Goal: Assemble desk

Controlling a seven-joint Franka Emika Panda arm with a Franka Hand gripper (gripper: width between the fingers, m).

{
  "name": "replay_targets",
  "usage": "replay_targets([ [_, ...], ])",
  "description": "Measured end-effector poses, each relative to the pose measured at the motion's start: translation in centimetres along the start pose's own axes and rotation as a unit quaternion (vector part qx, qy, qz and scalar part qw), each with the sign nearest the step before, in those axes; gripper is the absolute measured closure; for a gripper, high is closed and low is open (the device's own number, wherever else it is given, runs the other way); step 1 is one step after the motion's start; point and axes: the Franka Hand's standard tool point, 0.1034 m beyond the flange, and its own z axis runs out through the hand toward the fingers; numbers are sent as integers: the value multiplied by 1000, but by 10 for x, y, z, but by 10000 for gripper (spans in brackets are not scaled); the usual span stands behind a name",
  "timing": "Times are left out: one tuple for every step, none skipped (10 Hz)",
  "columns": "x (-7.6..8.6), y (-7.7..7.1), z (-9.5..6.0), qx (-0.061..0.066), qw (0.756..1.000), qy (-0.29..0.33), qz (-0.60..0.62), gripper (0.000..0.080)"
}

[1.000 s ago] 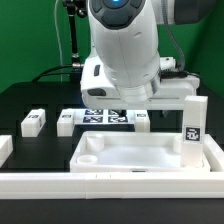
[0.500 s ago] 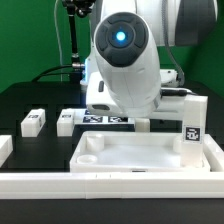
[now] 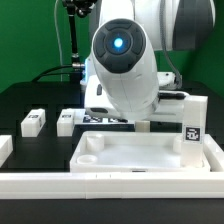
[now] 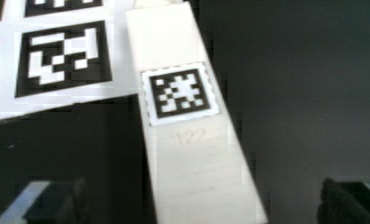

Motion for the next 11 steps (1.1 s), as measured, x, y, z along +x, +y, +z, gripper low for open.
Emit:
replay_targets([
  [0, 2, 4, -1, 1000, -14, 1, 151],
  [3, 3, 7, -1, 1000, -24, 3, 151],
  [3, 3, 7, -1, 1000, -23, 3, 151],
  [3, 3, 7, -1, 1000, -23, 3, 178],
  [3, 3, 8, -1, 1000, -24, 3, 178],
  [3, 3, 8, -1, 1000, -24, 3, 361],
  [3, 3, 8, -1, 1000, -24, 3, 515],
  [3, 4, 8, -1, 1000, -24, 3, 515],
  [3, 4, 8, -1, 1000, -24, 3, 512],
  [3, 4, 8, -1, 1000, -24, 3, 512],
  [3, 4, 8, -1, 1000, -24, 3, 512],
])
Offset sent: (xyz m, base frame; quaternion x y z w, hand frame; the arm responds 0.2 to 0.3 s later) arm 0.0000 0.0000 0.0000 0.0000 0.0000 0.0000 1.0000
